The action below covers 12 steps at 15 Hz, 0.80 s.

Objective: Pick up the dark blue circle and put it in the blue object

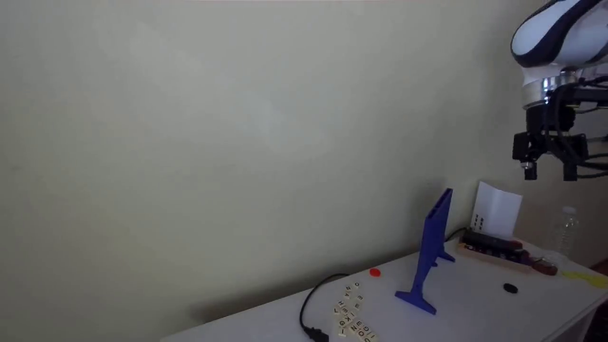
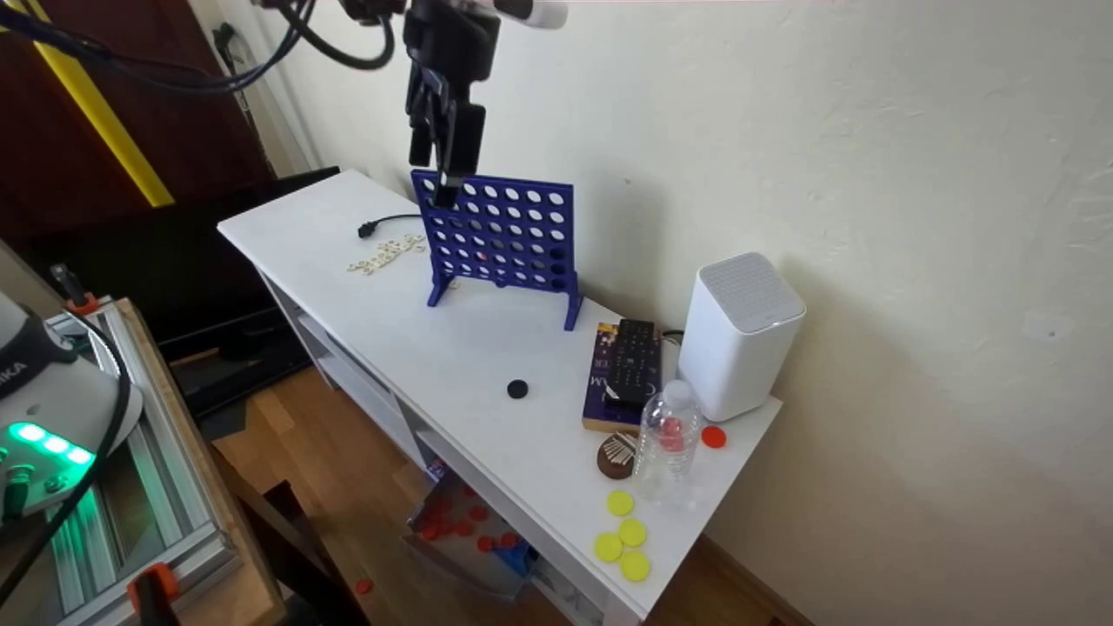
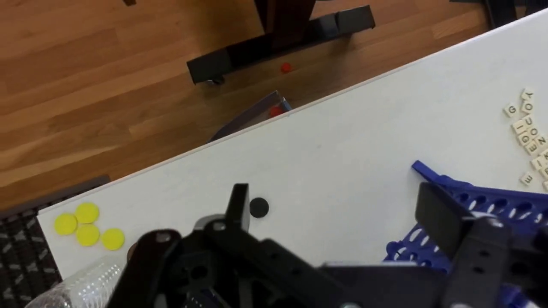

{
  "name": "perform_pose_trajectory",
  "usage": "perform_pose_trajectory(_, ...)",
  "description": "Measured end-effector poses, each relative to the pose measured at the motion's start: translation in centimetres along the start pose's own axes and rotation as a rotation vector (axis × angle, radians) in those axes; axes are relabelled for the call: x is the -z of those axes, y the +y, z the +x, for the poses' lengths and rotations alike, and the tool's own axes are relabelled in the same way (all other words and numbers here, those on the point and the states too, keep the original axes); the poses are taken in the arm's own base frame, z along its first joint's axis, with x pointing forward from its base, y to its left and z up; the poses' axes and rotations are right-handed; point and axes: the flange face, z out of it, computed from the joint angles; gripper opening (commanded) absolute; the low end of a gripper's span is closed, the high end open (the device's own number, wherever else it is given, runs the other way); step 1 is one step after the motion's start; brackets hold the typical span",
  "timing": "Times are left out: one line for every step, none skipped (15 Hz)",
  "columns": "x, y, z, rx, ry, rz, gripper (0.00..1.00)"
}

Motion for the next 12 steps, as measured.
perform_pose_trajectory(-1.5, 0.0, 1.1, -0.001, -0.017, -0.011, 1.0)
perform_pose_trajectory(-3.0, 0.0, 2.2, 0.0, -0.031, -0.026, 1.0)
perform_pose_trajectory(-4.5, 0.1, 3.2, 0.008, -0.042, -0.051, 1.0)
perform_pose_trajectory(-5.9, 0.1, 4.2, 0.021, -0.052, -0.081, 1.0)
perform_pose_trajectory(-7.3, 0.1, 5.1, 0.035, -0.064, -0.111, 1.0)
perform_pose_trajectory(-8.6, 0.1, 5.8, 0.048, -0.074, -0.135, 1.0)
perform_pose_trajectory(-9.8, 0.1, 6.5, 0.06, -0.082, -0.152, 1.0)
perform_pose_trajectory(-10.9, 0.2, 7.2, 0.073, -0.085, -0.16, 1.0)
perform_pose_trajectory(-11.9, 0.3, 7.8, 0.083, -0.086, -0.164, 1.0)
perform_pose_trajectory(-12.8, 0.4, 8.4, 0.088, -0.09, -0.167, 1.0)
perform_pose_trajectory(-13.5, 0.6, 8.8, 0.09, -0.096, -0.168, 1.0)
perform_pose_trajectory(-14.0, 0.7, 9.2, 0.09, -0.1, -0.17, 1.0)
